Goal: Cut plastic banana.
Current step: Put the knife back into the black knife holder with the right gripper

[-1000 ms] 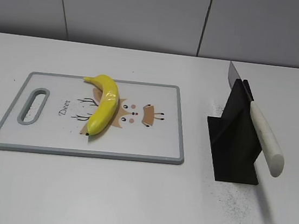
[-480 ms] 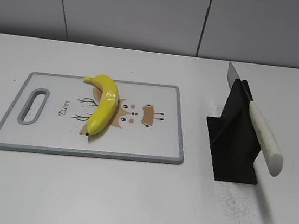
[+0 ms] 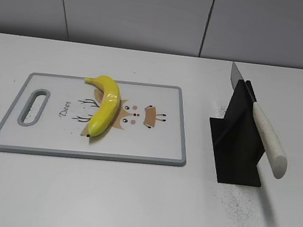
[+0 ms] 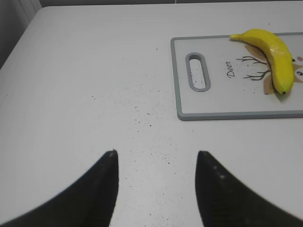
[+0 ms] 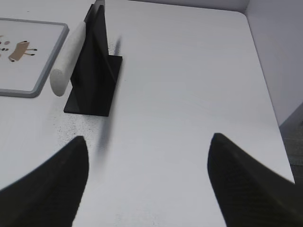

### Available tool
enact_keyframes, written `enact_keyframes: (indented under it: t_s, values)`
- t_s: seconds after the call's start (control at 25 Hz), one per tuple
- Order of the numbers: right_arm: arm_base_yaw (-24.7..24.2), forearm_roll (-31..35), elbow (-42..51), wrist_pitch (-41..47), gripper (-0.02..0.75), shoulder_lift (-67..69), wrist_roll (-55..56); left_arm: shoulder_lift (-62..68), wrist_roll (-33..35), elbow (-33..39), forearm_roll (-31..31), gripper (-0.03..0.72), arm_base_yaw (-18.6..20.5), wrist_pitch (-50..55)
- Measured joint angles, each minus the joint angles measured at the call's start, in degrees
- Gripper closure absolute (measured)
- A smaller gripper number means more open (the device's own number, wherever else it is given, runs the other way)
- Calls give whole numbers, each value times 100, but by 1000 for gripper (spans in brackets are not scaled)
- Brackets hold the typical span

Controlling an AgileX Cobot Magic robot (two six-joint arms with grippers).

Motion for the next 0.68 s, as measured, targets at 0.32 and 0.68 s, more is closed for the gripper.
enact_keyframes:
  t_s: [0.32, 0.68]
  values:
    - [-212, 0, 0, 0, 146, 0, 0, 0, 0, 0, -4, 198, 0, 0]
    - [-212, 0, 0, 0, 146, 0, 0, 0, 0, 0, -6, 198, 0, 0]
